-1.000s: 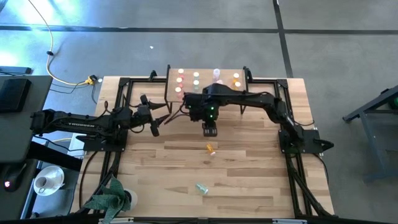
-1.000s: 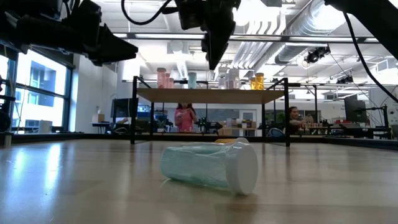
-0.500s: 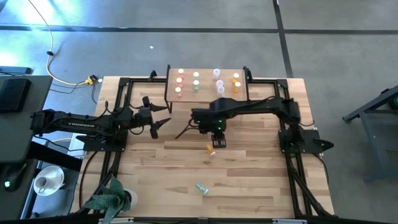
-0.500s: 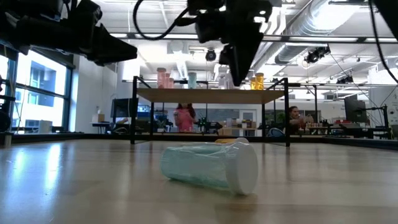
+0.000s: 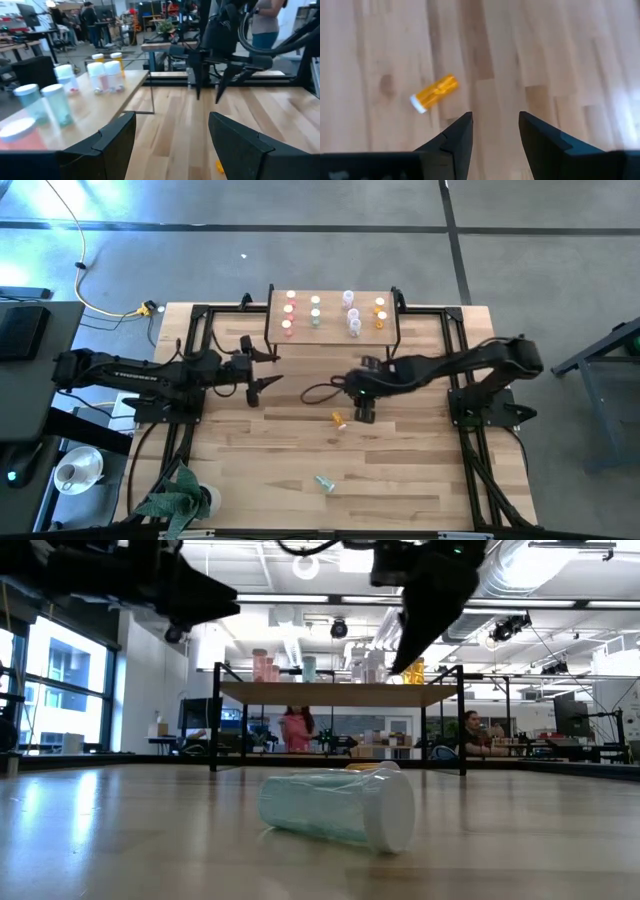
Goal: Pick and place medicine bottles onto shelf by color
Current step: Put the orange pill bottle on the shelf aligned with the other orange pill bottles
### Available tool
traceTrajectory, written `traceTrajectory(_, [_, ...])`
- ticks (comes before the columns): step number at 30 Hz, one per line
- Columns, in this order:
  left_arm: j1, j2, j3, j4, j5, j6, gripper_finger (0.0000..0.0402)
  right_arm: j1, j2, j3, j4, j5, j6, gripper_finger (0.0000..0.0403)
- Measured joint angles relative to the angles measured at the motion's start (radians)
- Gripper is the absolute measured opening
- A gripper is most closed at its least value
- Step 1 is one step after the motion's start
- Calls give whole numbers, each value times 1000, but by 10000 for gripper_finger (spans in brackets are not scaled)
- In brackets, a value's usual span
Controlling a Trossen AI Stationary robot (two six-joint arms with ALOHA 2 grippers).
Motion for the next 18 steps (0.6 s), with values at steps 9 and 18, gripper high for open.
traceTrajectory(9, [-53,237,140,-3,-1,78,241,64,-187,-217,125,241,147,151])
traceTrajectory(18, [-112,468,332,-131,-1,167,241,98,-300,-318,164,375,251,151])
